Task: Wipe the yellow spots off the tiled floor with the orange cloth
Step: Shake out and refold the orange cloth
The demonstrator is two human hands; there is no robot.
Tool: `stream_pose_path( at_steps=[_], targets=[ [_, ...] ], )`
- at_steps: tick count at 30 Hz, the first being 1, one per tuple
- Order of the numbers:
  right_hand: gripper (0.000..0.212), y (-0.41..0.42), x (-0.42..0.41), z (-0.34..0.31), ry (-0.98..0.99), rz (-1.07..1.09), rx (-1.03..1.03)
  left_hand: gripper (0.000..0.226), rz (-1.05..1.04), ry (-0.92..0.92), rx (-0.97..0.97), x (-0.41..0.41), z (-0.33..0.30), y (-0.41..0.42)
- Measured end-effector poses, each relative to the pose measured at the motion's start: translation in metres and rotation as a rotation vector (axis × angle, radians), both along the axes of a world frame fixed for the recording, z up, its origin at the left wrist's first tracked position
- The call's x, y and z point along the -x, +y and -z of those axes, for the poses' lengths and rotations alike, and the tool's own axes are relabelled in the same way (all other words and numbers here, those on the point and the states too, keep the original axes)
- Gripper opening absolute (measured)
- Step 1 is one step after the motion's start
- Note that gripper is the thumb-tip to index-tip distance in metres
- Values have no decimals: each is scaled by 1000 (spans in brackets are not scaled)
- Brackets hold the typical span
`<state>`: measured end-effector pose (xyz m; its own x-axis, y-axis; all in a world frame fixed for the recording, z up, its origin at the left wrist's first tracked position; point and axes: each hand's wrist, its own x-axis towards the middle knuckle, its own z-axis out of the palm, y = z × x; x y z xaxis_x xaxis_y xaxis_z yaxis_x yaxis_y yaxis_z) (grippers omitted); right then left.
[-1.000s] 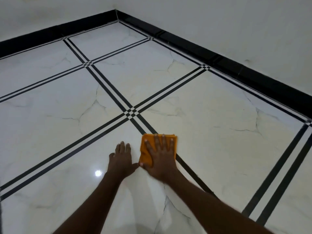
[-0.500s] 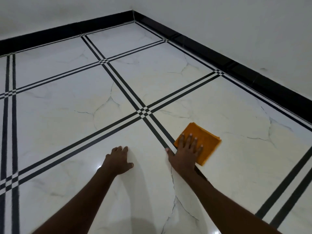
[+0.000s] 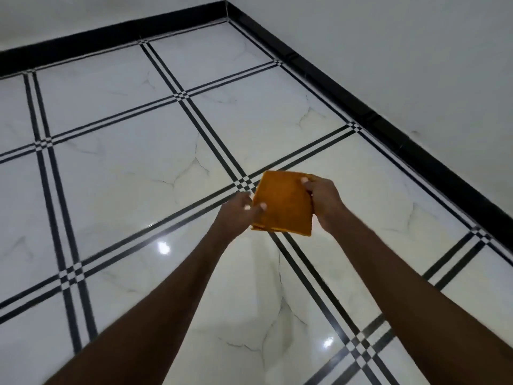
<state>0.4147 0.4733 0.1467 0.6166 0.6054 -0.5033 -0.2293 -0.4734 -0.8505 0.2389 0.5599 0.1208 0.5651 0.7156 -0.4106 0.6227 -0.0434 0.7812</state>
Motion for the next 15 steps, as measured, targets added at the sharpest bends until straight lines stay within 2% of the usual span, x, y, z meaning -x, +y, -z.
stream_pose_path(
  at_steps=[2,3,6,8,10,13,15],
  targets=[
    [29,-5,1,-72,184,19,-159,88,-161,-219,221,2,-68,2],
    [31,-7,0,-114,252,16,-216,85,-176,-311,323,6,-109,8],
    [35,-12,3,-219,284,-32,-281,53,-89,-483,427,15,-224,13],
    [33,-17,7,-296,242,-33,-272,38,-85,-501,412,17,-312,8],
    [36,-25,13,-368,201,-49,-271,32,-80,-484,403,18,-390,-2],
    [49,-40,17,-482,174,-153,-293,41,-46,-468,451,21,-501,-11],
    [49,-55,21,-555,100,-265,-326,46,-27,-464,541,25,-573,-22]
  ],
)
